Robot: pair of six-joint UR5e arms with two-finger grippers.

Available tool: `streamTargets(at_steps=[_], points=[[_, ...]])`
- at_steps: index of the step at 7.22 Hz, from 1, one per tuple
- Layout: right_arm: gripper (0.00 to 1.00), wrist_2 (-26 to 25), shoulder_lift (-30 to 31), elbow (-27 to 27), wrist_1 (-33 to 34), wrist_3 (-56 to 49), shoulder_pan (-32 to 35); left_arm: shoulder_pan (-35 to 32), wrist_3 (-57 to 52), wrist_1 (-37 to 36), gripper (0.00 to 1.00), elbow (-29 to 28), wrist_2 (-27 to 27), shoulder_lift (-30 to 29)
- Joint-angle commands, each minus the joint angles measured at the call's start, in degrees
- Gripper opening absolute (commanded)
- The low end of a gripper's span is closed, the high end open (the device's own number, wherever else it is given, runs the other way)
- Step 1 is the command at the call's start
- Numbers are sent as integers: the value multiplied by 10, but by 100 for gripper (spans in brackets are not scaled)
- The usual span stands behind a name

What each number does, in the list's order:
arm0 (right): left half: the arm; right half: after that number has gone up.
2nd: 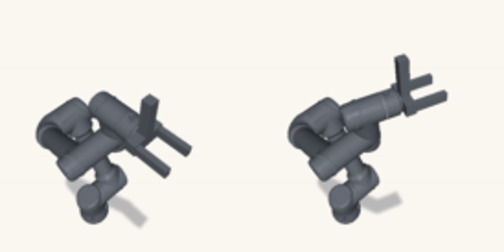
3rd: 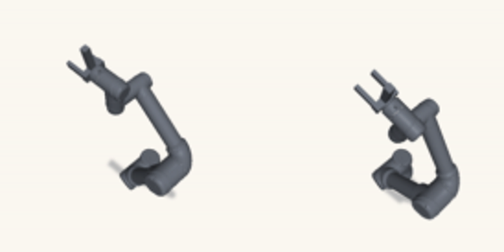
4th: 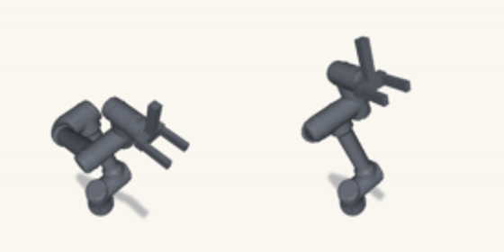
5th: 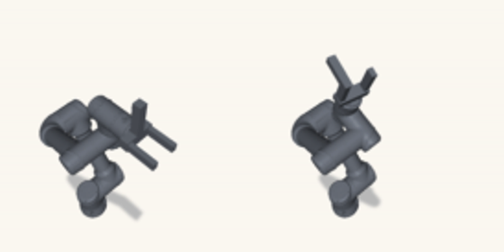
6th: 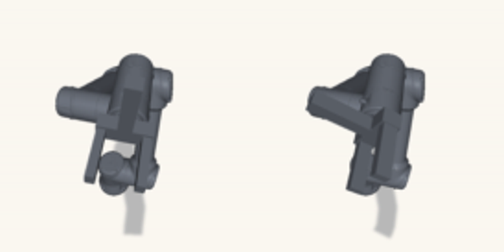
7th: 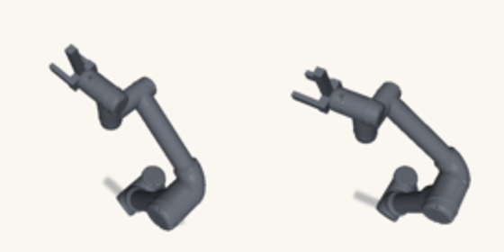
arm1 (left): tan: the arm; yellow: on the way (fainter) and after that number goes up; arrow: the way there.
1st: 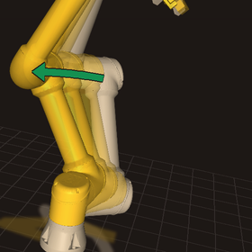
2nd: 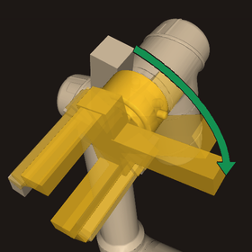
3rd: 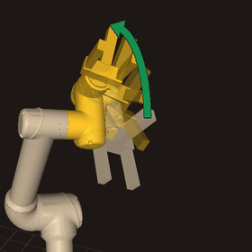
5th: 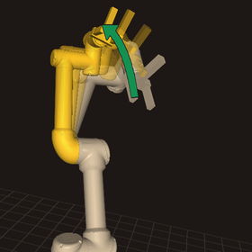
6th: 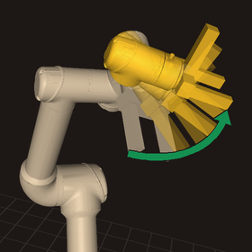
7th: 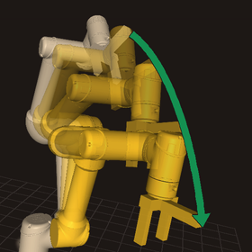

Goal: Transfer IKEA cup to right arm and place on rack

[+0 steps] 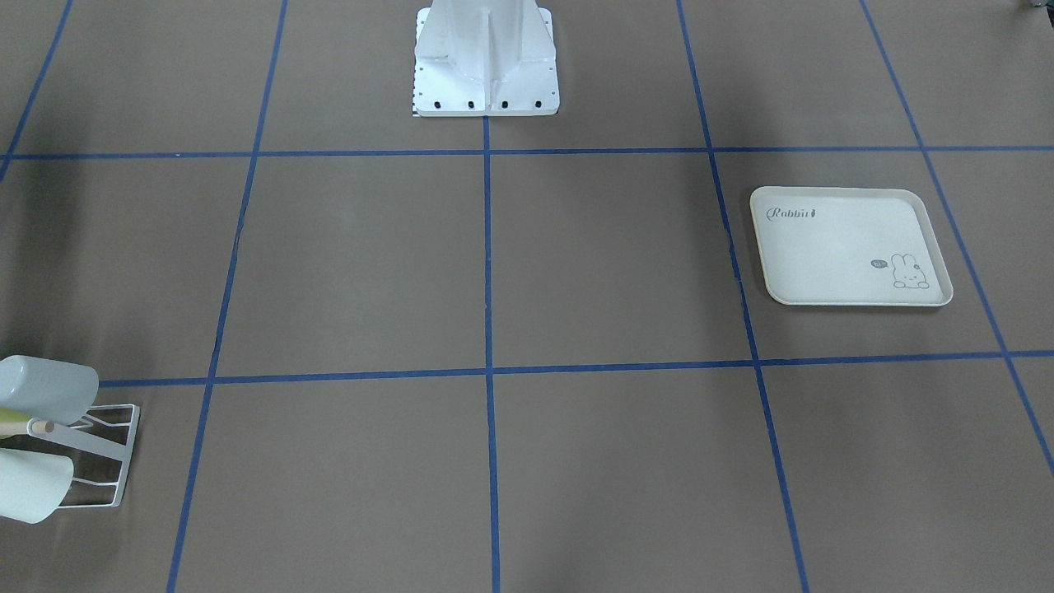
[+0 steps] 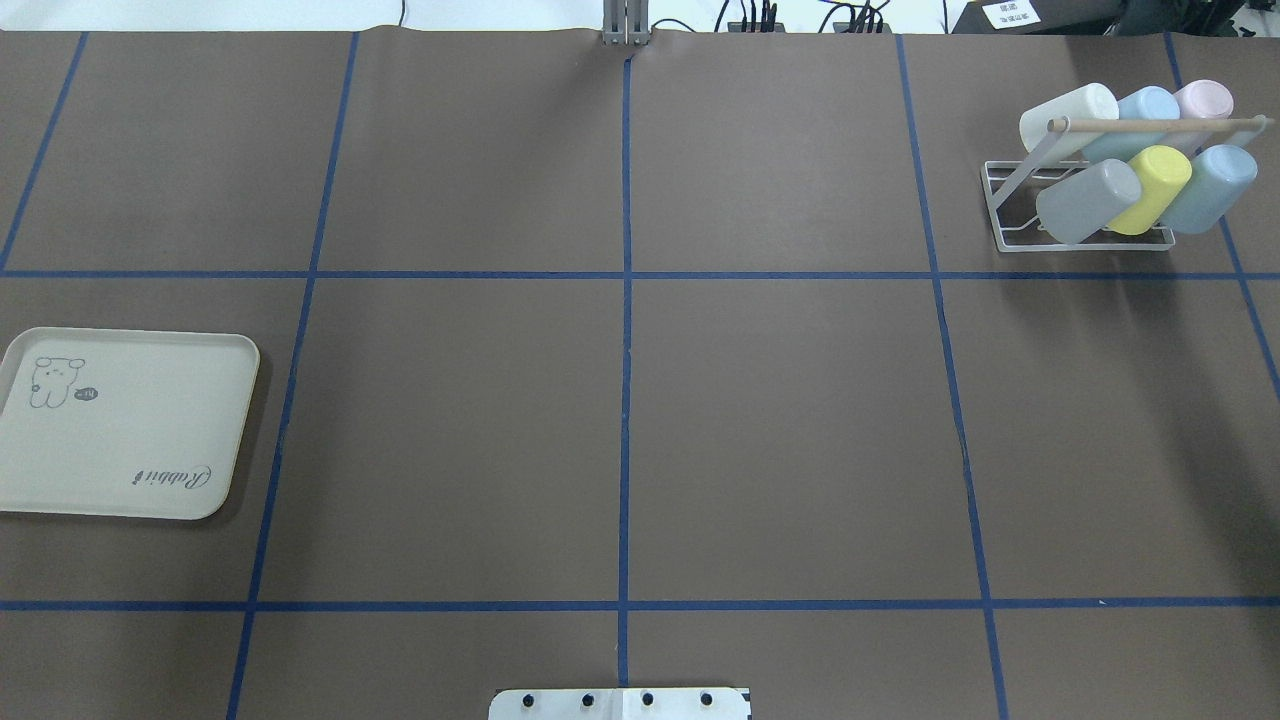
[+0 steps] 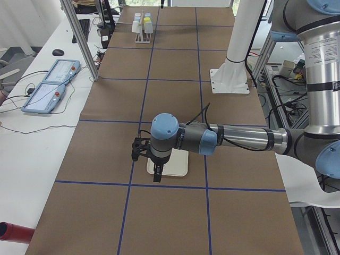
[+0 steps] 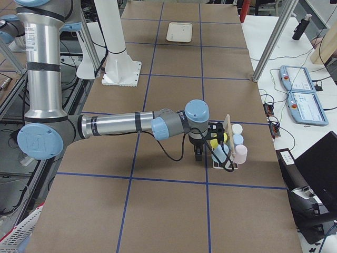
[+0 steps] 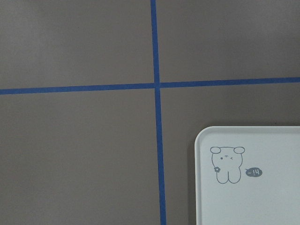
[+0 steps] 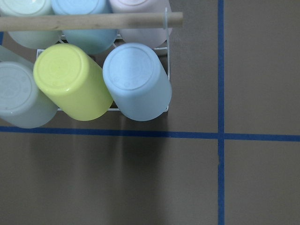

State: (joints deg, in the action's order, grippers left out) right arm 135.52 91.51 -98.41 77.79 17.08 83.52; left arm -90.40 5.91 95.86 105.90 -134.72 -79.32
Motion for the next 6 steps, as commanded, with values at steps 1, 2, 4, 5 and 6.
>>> streamTargets(at_steps=[1,2,4,5,6], points=[[99,18,6,-8,0,1,0,-2,2,-43,100,46,0,-2],[99,16,5,-8,-1,1,0,-2,2,-45,100,59,-1,3],[99,20,6,-39,0,0,0,-3,2,-45,100,62,-2,7],[99,21,6,-42,2,-6,0,-2,2,-42,100,60,-2,1],[99,25,6,-41,2,-6,0,-2,2,-44,100,62,-11,0]])
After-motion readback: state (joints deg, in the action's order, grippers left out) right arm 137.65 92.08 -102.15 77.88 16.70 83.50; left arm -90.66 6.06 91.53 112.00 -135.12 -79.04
